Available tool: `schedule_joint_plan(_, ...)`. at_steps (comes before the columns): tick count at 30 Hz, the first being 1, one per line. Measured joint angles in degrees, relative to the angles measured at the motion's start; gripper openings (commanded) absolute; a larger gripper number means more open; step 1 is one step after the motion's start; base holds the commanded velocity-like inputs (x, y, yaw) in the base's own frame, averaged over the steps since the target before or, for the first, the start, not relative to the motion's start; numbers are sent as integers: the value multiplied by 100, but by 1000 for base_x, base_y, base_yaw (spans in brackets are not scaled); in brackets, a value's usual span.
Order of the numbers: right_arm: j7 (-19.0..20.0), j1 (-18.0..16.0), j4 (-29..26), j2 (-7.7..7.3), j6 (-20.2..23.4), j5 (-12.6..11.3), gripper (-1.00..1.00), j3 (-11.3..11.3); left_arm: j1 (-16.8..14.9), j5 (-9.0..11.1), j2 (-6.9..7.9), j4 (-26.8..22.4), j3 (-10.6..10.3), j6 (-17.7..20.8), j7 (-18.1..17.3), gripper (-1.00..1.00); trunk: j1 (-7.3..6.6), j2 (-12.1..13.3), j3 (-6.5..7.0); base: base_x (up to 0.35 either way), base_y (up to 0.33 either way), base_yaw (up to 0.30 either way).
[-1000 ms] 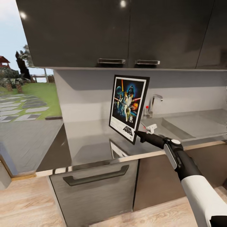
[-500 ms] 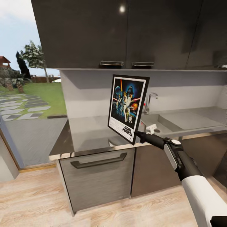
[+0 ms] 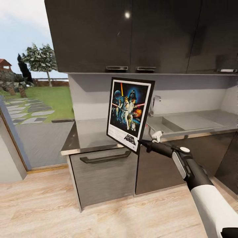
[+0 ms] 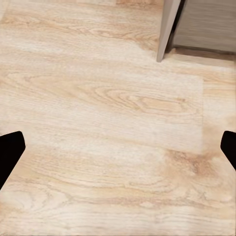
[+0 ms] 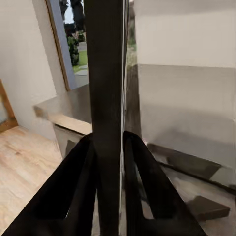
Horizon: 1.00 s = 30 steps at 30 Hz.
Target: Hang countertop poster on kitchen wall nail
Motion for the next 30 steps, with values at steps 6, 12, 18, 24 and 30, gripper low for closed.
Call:
schedule_joint_plan(6,357,142,-203,-4,-8,3,-100,-4,0,0,0,0,0,0,0,100,0,0,0,-331,0,0)
schedule_joint_plan(12,726,549,-775,-23,-11,4,-100,-10,0,0,4,0,0,0,0,100,0,0,0,-331,0,0)
schedule_joint_plan(18,951,993,-1322,-28,-6,-2,-100,-145,0,0,8,0,0,-2,-4,100,-1,0,0,-284,0,0)
schedule_joint_plan(24,1461,1541,-1765,-33,-14,-17,-100,-319,0,2,111,7,-9,-8,-191,100,-3,-1,0,-77,0,0)
schedule_joint_plan(30,1575,1840,-1870,-33,-18,-17,-100,-363,0,-8,347,75,-1,-9,-1409,100,-3,-1,0,-7,0,5)
